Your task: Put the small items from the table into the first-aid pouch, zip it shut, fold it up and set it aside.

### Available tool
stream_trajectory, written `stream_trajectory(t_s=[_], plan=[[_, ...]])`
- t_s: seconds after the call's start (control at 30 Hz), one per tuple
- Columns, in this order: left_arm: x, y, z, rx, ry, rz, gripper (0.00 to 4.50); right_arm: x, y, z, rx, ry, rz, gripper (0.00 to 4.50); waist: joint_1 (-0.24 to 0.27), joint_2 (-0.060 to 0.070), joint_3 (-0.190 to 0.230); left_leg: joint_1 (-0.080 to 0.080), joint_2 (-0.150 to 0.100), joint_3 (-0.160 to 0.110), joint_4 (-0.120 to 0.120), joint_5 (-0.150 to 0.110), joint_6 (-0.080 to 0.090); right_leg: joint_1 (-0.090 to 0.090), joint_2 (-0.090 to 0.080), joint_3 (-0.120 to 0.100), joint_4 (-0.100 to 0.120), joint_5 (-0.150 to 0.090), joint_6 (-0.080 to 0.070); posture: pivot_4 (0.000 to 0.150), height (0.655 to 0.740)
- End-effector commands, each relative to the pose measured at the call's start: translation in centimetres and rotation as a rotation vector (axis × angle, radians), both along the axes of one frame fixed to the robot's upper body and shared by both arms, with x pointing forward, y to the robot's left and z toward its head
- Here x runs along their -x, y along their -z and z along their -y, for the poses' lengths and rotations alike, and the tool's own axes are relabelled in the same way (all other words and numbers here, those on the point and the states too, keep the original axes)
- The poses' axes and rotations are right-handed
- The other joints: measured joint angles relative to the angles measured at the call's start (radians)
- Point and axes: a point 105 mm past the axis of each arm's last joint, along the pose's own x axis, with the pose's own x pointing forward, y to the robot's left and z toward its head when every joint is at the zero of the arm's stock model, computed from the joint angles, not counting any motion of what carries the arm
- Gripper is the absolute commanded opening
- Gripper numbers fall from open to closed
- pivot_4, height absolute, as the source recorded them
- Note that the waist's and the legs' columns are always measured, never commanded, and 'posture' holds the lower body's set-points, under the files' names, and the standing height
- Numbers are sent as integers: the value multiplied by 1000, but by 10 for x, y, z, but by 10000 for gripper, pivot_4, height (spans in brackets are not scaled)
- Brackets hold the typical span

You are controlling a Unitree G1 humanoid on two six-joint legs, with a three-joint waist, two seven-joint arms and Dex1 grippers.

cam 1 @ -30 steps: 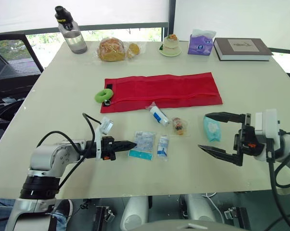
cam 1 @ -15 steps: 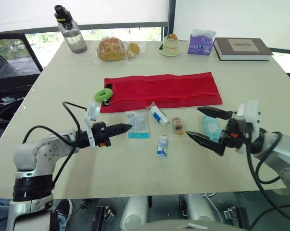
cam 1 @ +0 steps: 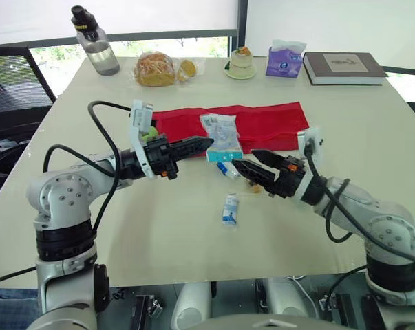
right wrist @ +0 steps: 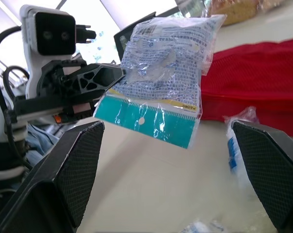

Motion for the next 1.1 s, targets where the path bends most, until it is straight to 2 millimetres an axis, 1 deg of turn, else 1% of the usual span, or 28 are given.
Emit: stream_trajectory(t_s=[0.03, 0.13, 0.2, 0.4, 0.63, 0.67, 0.7, 0.77, 0.93, 0.97, 1.1], plan=[[7, -16, 13, 17, 59, 62, 109, -2, -9, -5, -80, 0, -60, 45000, -1, 0, 0, -1, 0, -1, 0, 0, 0, -1, 0, -1, 0, 0, 0, 1500, 7332], [7, -16, 19, 14, 79, 57, 109, -2, -21, -12, -176, -24, -92, 45000, -2, 0, 0, -4, 0, -3, 1, 0, 0, -2, 2, -3, 1, 0, 0, 1500, 7332], [6, -12, 20, 2, 81, 48, 109, 1, -26, -14, -191, -46, -88, 45000, -3, 1, 0, -4, 0, -4, 1, 0, 0, -2, 3, -3, 1, 0, 0, 1500, 7332], [1, -5, 16, -18, 60, 30, 109, 4, -31, -13, -212, -57, -90, 45000, -3, 1, 0, -5, 0, -4, 1, 0, 0, -2, 3, -4, 1, 0, 0, 1500, 7332], [0, -3, 15, -15, 53, 29, 109, 5, -26, -13, -194, -52, -102, 45000, -3, 1, 0, -5, 0, -4, 1, 0, 0, -2, 3, -4, 0, 0, 0, 1500, 7332], [-1, -2, 15, -15, 50, 28, 0, 4, -26, -13, -193, -53, -103, 39584, -3, 1, 0, -5, -1, -4, 1, 0, 0, -2, 3, -4, 0, 0, 0, 1500, 7332], [-1, -2, 14, -15, 48, 27, 0, 4, -26, -14, -192, -54, -101, 37697, -3, 1, 0, -5, 0, -4, 1, 0, 0, -2, 3, -4, 0, 0, 0, 1500, 7332], [-1, -1, 14, -16, 47, 27, 0, 4, -27, -14, -192, -56, -100, 29158, -3, 1, 0, -5, 0, -4, 1, 0, 0, -2, 3, -4, 0, 0, 0, 1500, 7332], [1, 1, 14, -18, 45, 24, 0, 4, -27, -16, -190, -61, -103, 3843, -3, 1, 0, -5, 0, -4, 1, 0, 0, -3, 3, -4, 0, 0, 0, 1500, 7332], [1, 1, 14, -18, 44, 25, 0, 4, -27, -16, -188, -63, -104, 567, -3, 1, 0, -5, 0, -4, 1, 0, 0, -3, 3, -4, 0, 0, 0, 1500, 7332], [4, 2, 14, -19, 45, 24, 0, 4, -25, -16, -179, -66, -107, 86, -3, 1, 0, -5, 0, -4, 1, 0, 0, -3, 3, -4, 0, 0, 0, 1500, 7332]])
